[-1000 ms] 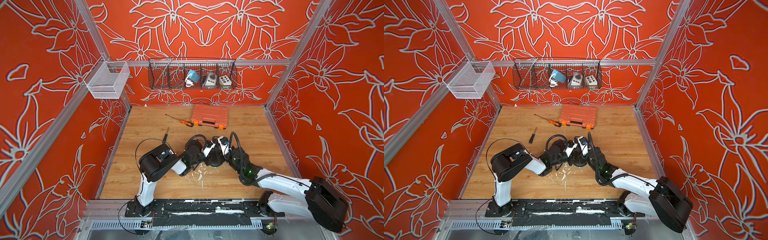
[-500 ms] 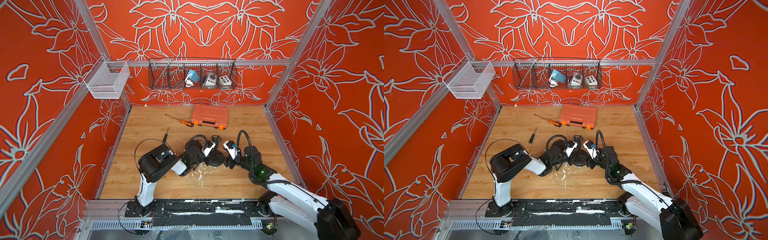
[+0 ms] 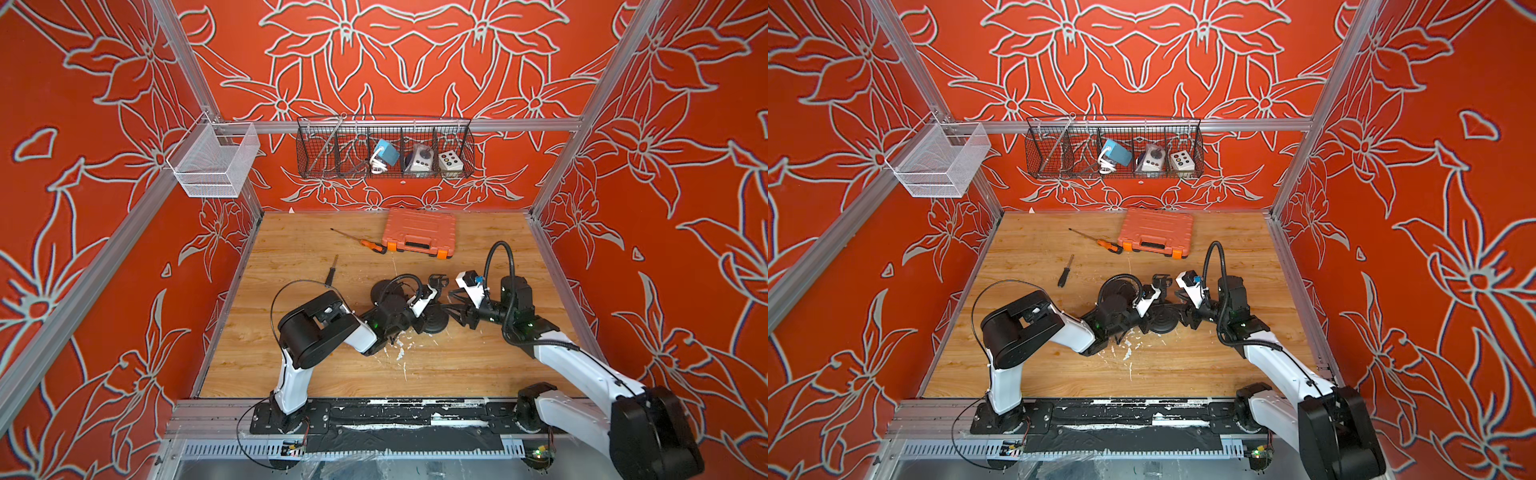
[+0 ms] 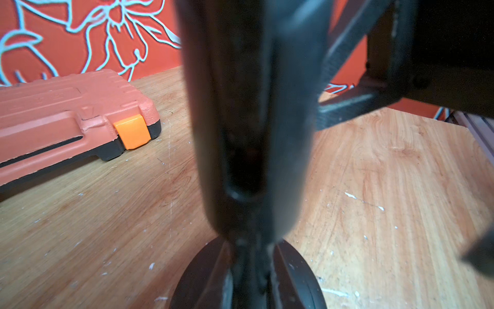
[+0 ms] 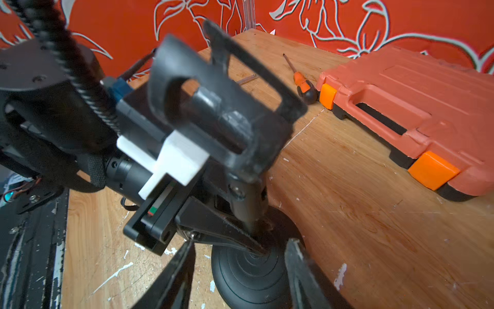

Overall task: Assemble a microphone stand
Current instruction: Screw the microphone stand pole into the microphone stand base.

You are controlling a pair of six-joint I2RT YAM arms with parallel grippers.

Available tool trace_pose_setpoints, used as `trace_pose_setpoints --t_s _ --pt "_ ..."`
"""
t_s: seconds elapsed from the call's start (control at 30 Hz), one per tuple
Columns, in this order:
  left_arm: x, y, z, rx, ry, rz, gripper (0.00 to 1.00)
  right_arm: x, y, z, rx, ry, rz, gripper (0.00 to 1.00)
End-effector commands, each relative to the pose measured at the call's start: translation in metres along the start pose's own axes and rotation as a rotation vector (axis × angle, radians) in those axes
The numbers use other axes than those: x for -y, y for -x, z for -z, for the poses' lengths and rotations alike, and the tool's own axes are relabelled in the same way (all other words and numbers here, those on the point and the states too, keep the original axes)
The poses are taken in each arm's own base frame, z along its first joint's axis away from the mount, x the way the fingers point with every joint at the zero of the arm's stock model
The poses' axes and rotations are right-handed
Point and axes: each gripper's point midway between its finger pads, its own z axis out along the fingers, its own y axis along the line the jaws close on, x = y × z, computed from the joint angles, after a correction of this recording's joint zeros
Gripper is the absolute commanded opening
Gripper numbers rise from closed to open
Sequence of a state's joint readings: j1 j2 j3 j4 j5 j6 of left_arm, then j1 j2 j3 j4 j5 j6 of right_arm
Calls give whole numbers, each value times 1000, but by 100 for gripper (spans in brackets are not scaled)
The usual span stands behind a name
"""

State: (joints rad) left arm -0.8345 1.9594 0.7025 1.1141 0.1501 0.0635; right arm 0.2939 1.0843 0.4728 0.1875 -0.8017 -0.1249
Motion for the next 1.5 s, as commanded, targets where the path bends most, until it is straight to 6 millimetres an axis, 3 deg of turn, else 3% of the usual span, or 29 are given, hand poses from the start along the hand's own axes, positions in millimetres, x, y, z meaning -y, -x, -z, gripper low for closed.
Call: trace_pose_setpoints --t_s 0.0,0.23,0.4,0.9,1.0,1.1,1.3,1.47 --pt "13 -81 5 -260 -32 24 0 -6 15 -1 16 90 29 56" --pt "14 -85 6 -270 -35 28 0 3 23 -10 29 92 68 55" --pt "16 -85 7 -270 -39 25 1 13 31 -14 53 60 83 46" --pt "23 -88 3 -284 -64 3 1 7 38 -25 93 68 99 36" --pt "23 -88 3 -284 -62 -1 1 9 30 -27 76 46 75 22" --pt "22 -87 4 -279 -52 1 3 9 20 -29 66 17 53 1" --pt "17 -84 5 -268 -24 8 13 19 -6 -22 18 -231 17 0" --pt "16 -74 6 -219 -14 37 31 25 -30 2 33 -474 -74 0"
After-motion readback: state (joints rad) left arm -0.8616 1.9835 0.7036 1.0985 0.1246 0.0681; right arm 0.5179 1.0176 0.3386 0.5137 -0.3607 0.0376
